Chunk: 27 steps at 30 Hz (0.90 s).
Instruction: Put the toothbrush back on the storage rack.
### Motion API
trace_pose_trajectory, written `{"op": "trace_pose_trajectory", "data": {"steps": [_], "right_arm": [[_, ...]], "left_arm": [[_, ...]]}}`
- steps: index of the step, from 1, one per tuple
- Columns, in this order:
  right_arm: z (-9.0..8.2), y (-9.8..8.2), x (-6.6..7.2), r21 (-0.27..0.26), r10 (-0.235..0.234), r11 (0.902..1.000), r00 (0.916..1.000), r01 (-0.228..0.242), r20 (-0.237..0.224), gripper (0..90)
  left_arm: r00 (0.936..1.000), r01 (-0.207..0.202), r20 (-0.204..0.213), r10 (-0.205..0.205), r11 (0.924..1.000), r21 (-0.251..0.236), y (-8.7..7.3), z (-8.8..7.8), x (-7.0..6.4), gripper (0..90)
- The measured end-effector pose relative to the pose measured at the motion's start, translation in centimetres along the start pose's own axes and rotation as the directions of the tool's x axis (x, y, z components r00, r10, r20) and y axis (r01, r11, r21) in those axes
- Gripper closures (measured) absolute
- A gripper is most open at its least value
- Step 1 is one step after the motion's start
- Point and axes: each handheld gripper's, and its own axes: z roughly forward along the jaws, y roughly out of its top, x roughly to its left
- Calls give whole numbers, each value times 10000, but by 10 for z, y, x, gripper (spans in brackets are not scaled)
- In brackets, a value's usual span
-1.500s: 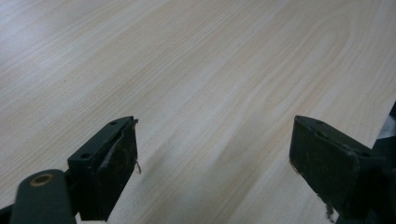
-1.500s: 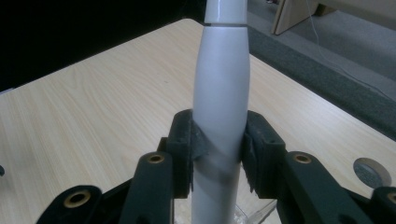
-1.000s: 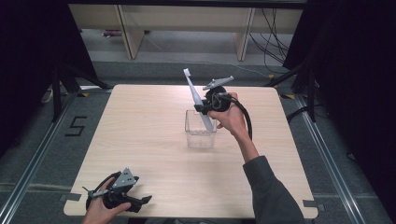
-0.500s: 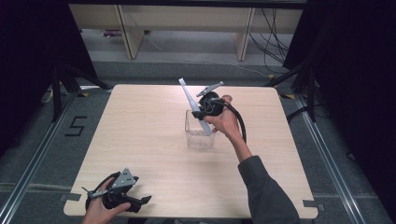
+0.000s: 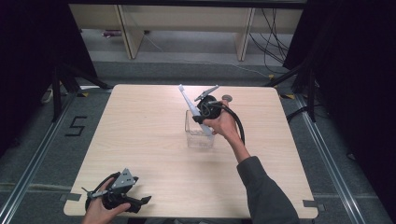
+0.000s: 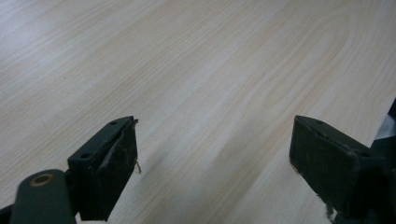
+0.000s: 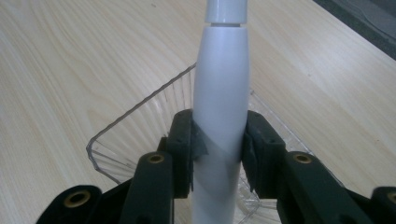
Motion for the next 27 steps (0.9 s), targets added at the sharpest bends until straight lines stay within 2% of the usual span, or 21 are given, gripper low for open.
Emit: {"op": "trace_pose_trajectory", "data": {"steps": [2,4,7,8,9,11,12,15,16,17,18,19,20,22,23,24,27], "right_arm": [[1,0,4,430,614,9972,9981,-610,-94,669],[5,0,1,286,99,9995,9999,-96,-84,669],[8,0,2,352,-5,9994,10000,8,-82,669],[8,0,3,519,188,9985,9998,-184,-86,669],[10,0,3,501,71,9987,9999,-66,-102,669],[10,0,4,605,223,9979,9997,-219,-59,669],[13,0,2,563,-132,9983,9999,135,-60,669],[14,-1,8,1098,566,9924,9984,-560,-16,669],[15,0,7,1160,631,9913,9980,-624,-24,669],[20,-1,1,826,-180,9964,9998,185,-70,669],[20,-1,2,942,4,9956,9999,6,-104,669],[20,-1,5,1260,519,9908,9986,-501,-111,669],[20,-1,7,1453,659,9872,9978,-653,4,669],[23,-1,5,1413,388,9893,9992,-370,-98,669],[23,-1,6,1457,462,9883,9989,-442,-108,669],[25,-1,5,1380,267,9901,9995,-244,-149,669],[27,-2,4,1294,89,9916,9999,-79,-72,669]], "left_arm": [[10000,-2,0,2,10000,2,0,0,0,149],[10000,-24,2,24,10000,1,0,0,0,149],[10000,12,11,-12,10000,-22,0,0,0,149],[10000,2,9,-2,10000,-11,0,0,0,149],[10000,-22,3,22,10000,4,0,0,0,149],[10000,-46,7,46,10000,20,0,0,0,149],[10000,12,6,-12,10000,-21,0,0,0,149],[10000,-9,9,9,10000,-6,0,0,0,149],[10000,-8,8,8,10000,-9,0,0,0,149],[10000,-20,8,20,10000,0,0,0,0,149],[10000,-35,4,35,10000,-14,0,0,0,149],[10000,-43,10,43,10000,-19,0,0,0,149],[10000,-39,8,39,10000,-20,0,0,0,149],[10000,15,1,-15,10000,-2,0,0,0,149],[10000,3,6,-3,10000,-12,0,0,0,149],[10000,-15,14,15,10000,-13,0,0,0,149],[10000,-22,9,22,10000,-7,0,0,0,149]]}}
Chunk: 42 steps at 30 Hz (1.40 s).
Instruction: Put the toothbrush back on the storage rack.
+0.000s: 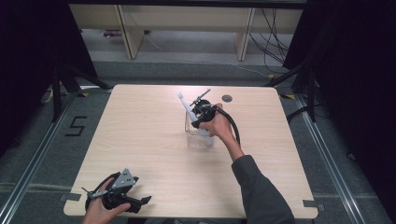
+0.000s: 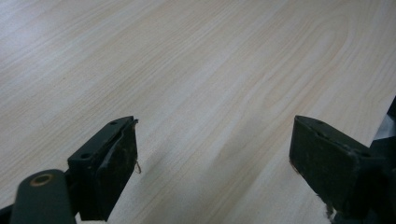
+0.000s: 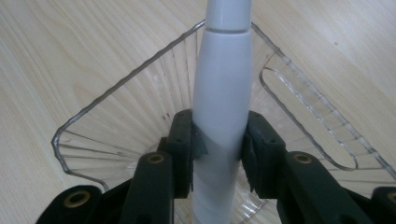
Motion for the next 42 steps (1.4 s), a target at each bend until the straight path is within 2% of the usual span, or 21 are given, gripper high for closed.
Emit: {"op": "trace_pose_trajectory", "data": {"steps": [4,6,10,11,14,16,18,19,21,22,23,27,30,31,32,33,34,35,37,41,42], "right_arm": [[2,0,1,121,36,9999,10000,-35,-43,668],[3,1,0,138,-134,9998,9999,134,-25,668],[3,1,0,195,155,9997,9999,-155,-16,666],[3,2,-1,181,24,9998,10000,-25,22,666],[4,1,0,226,202,9995,9998,-203,67,665],[4,1,-1,167,146,9998,9999,-147,65,662],[1,1,3,427,757,9962,9971,-759,60,656],[-1,1,3,402,804,9959,9967,-809,131,650],[-4,2,4,189,688,9974,9976,-688,48,630],[-7,2,6,226,868,9959,9961,-872,151,620],[-10,3,5,12,680,9977,9976,-680,89,605],[-25,2,6,-433,777,9961,9969,-772,91,578],[-35,0,6,-785,533,9955,9985,-526,73,546],[-39,-2,5,-787,601,9952,9981,-588,142,540],[-42,-3,6,-979,699,9928,9976,-695,4,535],[-44,-3,4,-1109,493,9927,9987,-476,124,528],[-46,-5,4,-1189,625,9909,9980,-627,-52,514],[-48,-8,3,-1289,546,9902,9985,-531,86,500],[-52,-11,2,-1566,599,9859,9982,-592,-1,482],[-58,-17,-1,-1800,546,9823,9985,-524,69,462],[-61,-19,-1,-1758,643,9824,9979,-630,18,456]], "left_arm": [[10000,5,-4,-5,10000,-11,0,0,0,149],[10000,-11,25,11,10000,-14,0,0,0,149],[10000,-11,3,11,10000,-10,0,0,0,149],[10000,-12,0,12,10000,-17,0,0,0,149],[10000,6,3,-6,10000,-15,0,0,0,149],[10000,6,31,-6,10000,-19,0,1,0,149],[10000,-4,23,4,10000,-15,0,1,0,149],[10000,-30,-1,30,10000,-21,0,0,0,149],[10000,13,2,-13,10000,-11,0,0,0,149],[10000,30,3,-30,10000,-1,0,0,0,149],[10000,44,13,-44,10000,-15,0,0,0,149],[10000,-8,-11,8,10000,-11,0,0,0,149],[10000,26,3,-26,10000,-11,0,1,0,149],[10000,30,3,-30,10000,-4,0,1,0,149],[10000,35,3,-35,10000,-14,0,1,0,149],[10000,24,1,-24,10000,-10,0,0,0,149],[10000,30,-28,-30,10000,-23,0,0,0,149],[10000,32,-29,-32,10000,-22,0,0,0,149],[10000,58,-3,-58,10000,-37,0,0,0,149],[10000,71,-22,-71,10000,-22,0,0,0,149],[10000,48,-35,-48,10000,-1,0,0,0,149]]}}
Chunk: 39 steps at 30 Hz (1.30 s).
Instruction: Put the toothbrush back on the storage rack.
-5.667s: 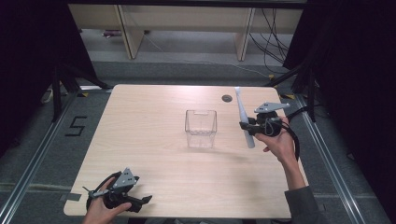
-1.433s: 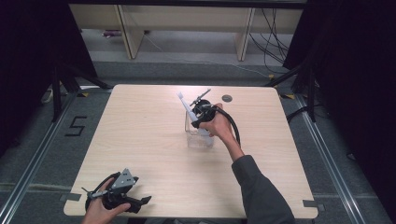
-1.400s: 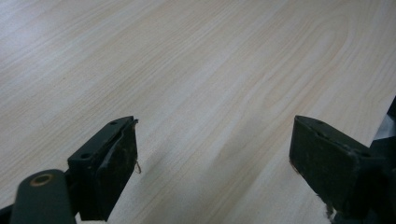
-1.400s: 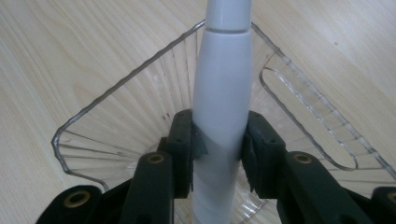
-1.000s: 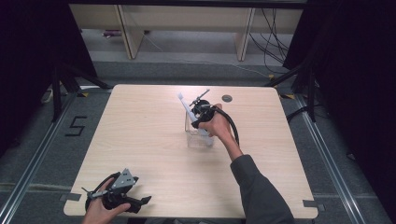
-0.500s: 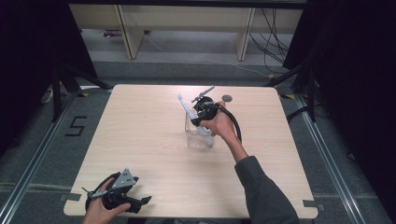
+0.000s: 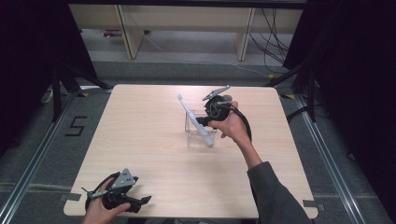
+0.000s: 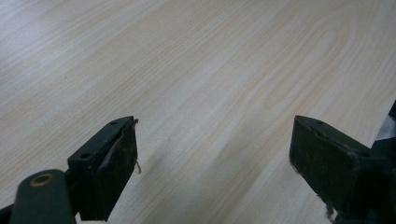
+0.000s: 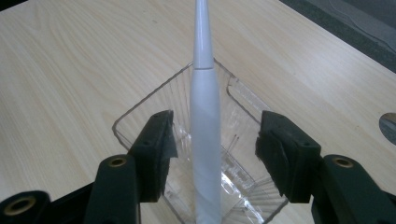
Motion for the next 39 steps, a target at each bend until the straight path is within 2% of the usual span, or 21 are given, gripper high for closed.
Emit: {"op": "trace_pose_trajectory", "data": {"steps": [1,2,4,5,6,9,13,15,16,17,20,23,25,26,27,29,31,34,35,36,39], "right_arm": [[-2,-1,0,-66,248,9997,9997,-248,-4,444],[-2,-2,-1,-204,97,9997,9999,-95,90,439],[-5,-3,-3,-455,-140,9989,9999,139,-20,427],[-8,-4,-4,-453,-117,9989,9999,118,7,420],[-9,-5,-3,-514,55,9987,9999,-62,-140,412],[-12,-7,-4,-658,28,9978,10000,-29,-23,394],[-15,-11,-5,-842,-55,9964,10000,49,-60,368],[-17,-14,-4,-1039,273,9942,9996,-267,41,354],[-19,-15,-4,-994,362,9944,9993,-372,-127,348],[-21,-15,-6,-1028,107,9946,9999,-109,-22,342],[-24,-18,-6,-1348,319,9904,9995,-312,32,326],[-30,-20,-6,-1388,382,9895,9992,-395,-120,306],[-32,-23,-5,-1590,384,9864,9990,-418,-243,303],[-33,-24,-6,-1666,312,9855,9994,-327,-117,300],[-32,-26,-7,-1810,158,9833,9997,-194,-210,295],[-35,-29,-6,-1740,474,9835,9987,-499,-185,290],[-35,-33,-9,-1859,292,9820,9994,-323,-191,285],[-35,-39,-9,-2023,660,9769,9976,-692,-224,283],[-36,-41,-11,-2026,493,9779,9986,-522,-195,283],[-37,-42,-12,-2022,611,9775,9981,-609,-54,281],[-40,-45,-15,-2069,436,9774,9990,-430,-18,278]], "left_arm": [[10000,-10,1,10,10000,-5,0,0,0,149],[10000,-7,2,7,10000,-3,0,0,0,149],[10000,57,35,-56,10000,-46,0,0,0,149],[9999,-72,91,71,10000,53,0,-1,1,149],[9999,138,80,-137,9998,-108,0,0,-1,149],[10000,-56,20,55,10000,51,0,-1,1,149],[10000,-23,81,23,10000,13,0,-1,0,149],[10000,-29,87,29,10000,30,0,-1,0,149],[10000,-26,86,26,10000,23,0,-1,0,149],[10000,-23,84,23,10000,13,0,-1,0,149],[10000,-47,-15,47,10000,28,0,-2,1,149],[10000,-90,-25,90,9999,44,0,-2,1,149],[10000,-89,-3,89,9999,59,0,-1,1,149],[9999,-115,-6,115,9999,78,0,-1,1,149],[10000,-94,-12,94,9999,64,0,-1,1,149],[10000,-85,-20,85,9999,56,0,-2,1,149],[10000,-33,-32,33,10000,19,0,-2,1,149],[10000,23,-22,-23,10000,-80,0,-1,1,149],[10000,-23,-37,23,10000,-4,0,-1,1,149],[10000,-76,3,76,10000,-21,0,-2,1,149],[9999,-97,40,98,9999,-70,0,-2,0,148]]}}
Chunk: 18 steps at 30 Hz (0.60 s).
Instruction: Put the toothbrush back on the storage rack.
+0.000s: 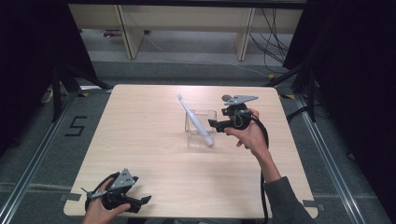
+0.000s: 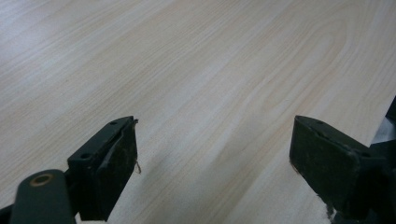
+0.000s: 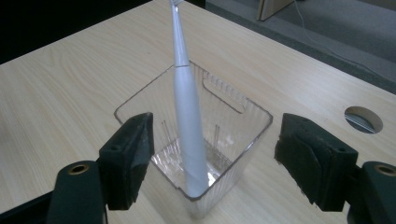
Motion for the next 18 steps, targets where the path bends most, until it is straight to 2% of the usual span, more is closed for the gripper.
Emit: {"op": "trace_pose_trajectory", "data": {"steps": [1,2,3,4,5,6,7,14,15,16,18], "right_arm": [[-1,0,1,-10,144,9999,9999,-144,58,278],[-3,-2,-1,-262,16,9997,9999,-13,119,277],[-6,-2,0,-100,192,9998,9998,-191,67,277],[-7,-2,-1,-169,59,9998,10000,-58,55,275],[-9,-3,0,-151,206,9997,9997,-204,98,273],[-11,-4,-2,-185,-10,9998,9999,12,117,269],[-13,-5,0,-201,130,9997,9998,-127,170,267],[-23,-15,-3,-318,51,9995,9995,-41,317,254],[-24,-16,-3,-264,210,9994,9994,-203,280,251],[-26,-17,-5,-260,-24,9997,9995,32,302,245],[-28,-19,-4,-224,276,9994,9991,-269,331,238]], "left_arm": [[10000,-13,-29,13,10000,-1,0,0,0,148],[10000,6,90,-5,10000,-68,0,0,0,148],[10000,69,59,-69,9999,-108,-1,1,0,148],[10000,58,-21,-58,10000,-73,-1,1,0,148],[10000,-37,-37,37,10000,43,0,0,1,148],[10000,-4,-42,4,10000,-7,0,0,0,148],[10000,18,-29,-18,10000,-34,0,0,0,149],[9999,-83,-66,83,10000,37,0,0,1,148],[10000,-58,-57,58,10000,19,0,0,0,148],[10000,-64,-52,64,10000,13,0,0,0,148],[10000,-52,-55,52,10000,21,0,0,0,148]]}}
